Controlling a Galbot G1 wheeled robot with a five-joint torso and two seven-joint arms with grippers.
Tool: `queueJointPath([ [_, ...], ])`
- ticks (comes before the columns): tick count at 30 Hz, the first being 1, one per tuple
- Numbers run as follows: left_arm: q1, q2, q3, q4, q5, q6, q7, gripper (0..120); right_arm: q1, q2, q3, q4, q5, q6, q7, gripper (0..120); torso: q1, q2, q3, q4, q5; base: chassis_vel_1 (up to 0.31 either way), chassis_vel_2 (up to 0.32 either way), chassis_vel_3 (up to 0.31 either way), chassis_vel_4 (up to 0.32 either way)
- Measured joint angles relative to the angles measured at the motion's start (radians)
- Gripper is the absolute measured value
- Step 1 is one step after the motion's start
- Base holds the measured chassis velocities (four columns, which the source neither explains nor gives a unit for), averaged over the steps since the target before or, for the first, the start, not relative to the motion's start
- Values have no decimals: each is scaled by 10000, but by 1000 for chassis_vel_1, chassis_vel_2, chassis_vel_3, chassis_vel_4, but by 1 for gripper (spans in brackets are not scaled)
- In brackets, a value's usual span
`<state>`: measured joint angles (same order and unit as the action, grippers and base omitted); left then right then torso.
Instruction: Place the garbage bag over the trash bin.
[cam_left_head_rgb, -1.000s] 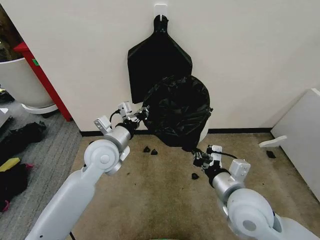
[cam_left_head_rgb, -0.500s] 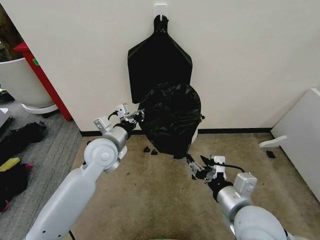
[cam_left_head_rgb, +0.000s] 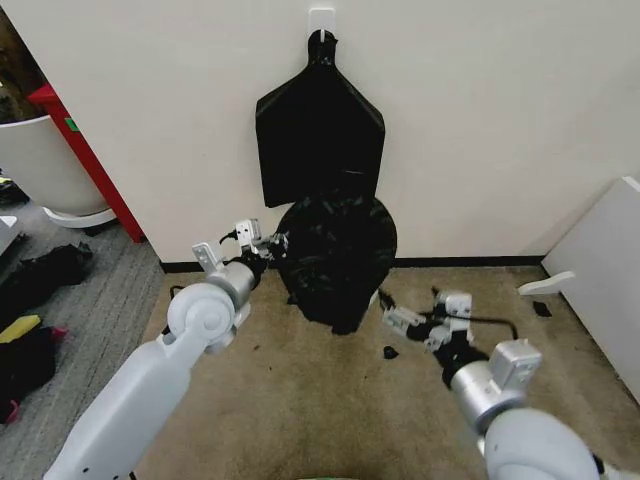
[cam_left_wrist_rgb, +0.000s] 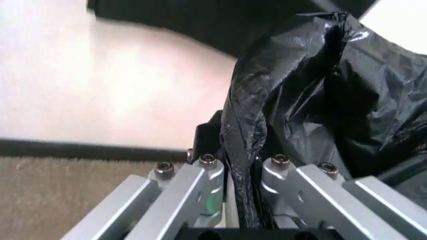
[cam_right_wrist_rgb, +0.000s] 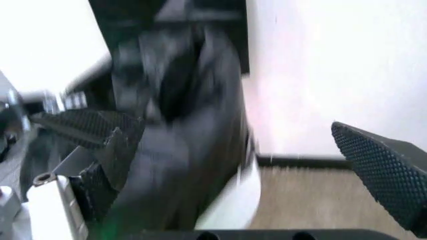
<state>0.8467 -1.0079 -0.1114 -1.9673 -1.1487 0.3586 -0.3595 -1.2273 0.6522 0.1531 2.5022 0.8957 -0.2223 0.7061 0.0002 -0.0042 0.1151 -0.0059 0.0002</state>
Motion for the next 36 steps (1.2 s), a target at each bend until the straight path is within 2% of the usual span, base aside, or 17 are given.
queueJointPath([
  [6, 317, -68, 296, -1, 451, 316, -139, 4, 934, -140, 179, 2, 623, -343, -799, 100, 0, 0, 1, 0, 0, 0, 0, 0, 0],
  [9, 367, -78, 366, -70, 720, 436, -266, 4, 1741, -401, 71, 3, 1200, -1044, -1577, 100, 0, 0, 0, -2, 0, 0, 0, 0, 0],
  [12, 356, -64, 411, -163, 944, 477, -312, 4, 3206, -624, -354, 1, 3293, -2170, -1390, 100, 0, 0, 1, -1, 1, 0, 0, 0, 0],
  [13, 356, -64, 411, -163, 944, 477, -312, 4, 3206, -624, -354, 1, 3293, -2170, -1390, 100, 0, 0, 1, -1, 1, 0, 0, 0, 0],
  [14, 345, -64, 429, -191, 1041, 478, -313, 4, 3780, -647, -478, 0, 4187, -2460, -1097, 100, 0, 0, 1, 2, 0, 0, 0, 0, 0],
  [16, 320, -71, 465, -249, 1255, 477, -303, 4, 4610, -721, -585, -1, 5859, -2898, -662, 93, 0, 0, 1, 3, -4, 0, 0, 0, 0],
  [17, 316, -74, 470, -253, 1294, 474, -299, 4, 4713, -755, -597, -1, 6105, -2972, -628, 91, 0, 0, 1, 3, -3, 0, 0, 0, 0],
  [20, 362, -83, 521, -371, 1753, 396, -197, 4, 4987, -1122, -684, -5, 7168, -3206, -564, 77, 0, 0, 0, -2, 0, 0, 0, 0, 0],
  [21, 362, -83, 521, -371, 1753, 396, -197, 4, 4987, -1122, -684, -5, 7168, -3206, -564, 77, 0, 0, 0, -2, 0, 0, 0, 0, 0],
  [24, 443, -104, 611, -441, 2000, 266, -33, 4, 5150, -1162, -747, -56, 7560, -3304, -577, 67, 0, 0, 0, -3, 0, 0, 0, 0, 0],
  [28, 454, -284, 859, -447, 1986, 169, 22, 4, 5958, -826, -1476, -516, 7870, -3579, -275, 49, 0, 0, 0, 0, -1, 0, 0, 0, 0],
  [30, 451, -304, 878, -448, 1977, 168, 21, 4, 6066, -769, -1623, -581, 7915, -3611, -157, 47, 0, 0, 0, 0, -2, 0, 0, 0, 0],
  [31, 434, -349, 932, -447, 1961, 168, 15, 4, 6306, -627, -1967, -739, 8033, -3695, 171, 40, 0, 0, 0, 0, -2, 0, 0, 0, 0],
  [32, 419, -367, 958, -444, 1960, 168, 8, 4, 6391, -568, -2110, -802, 8065, -3724, 310, 40, 0, 0, 0, 0, -1, 0, 0, 0, 0],
  [34, 333, -407, 1056, -438, 1955, 168, -22, 4, 6856, -182, -3006, -1130, 8207, -3832, 1295, 27, 0, -1, 0, -1, -1, 0, 0, 0, 0],
  [36, 270, -409, 1113, -438, 1959, 168, -41, 4, 7162, 102, -3459, -1307, 8592, -3839, 2144, 20, 0, -1, 0, 0, 1, 0, 0, 0, 0],
])
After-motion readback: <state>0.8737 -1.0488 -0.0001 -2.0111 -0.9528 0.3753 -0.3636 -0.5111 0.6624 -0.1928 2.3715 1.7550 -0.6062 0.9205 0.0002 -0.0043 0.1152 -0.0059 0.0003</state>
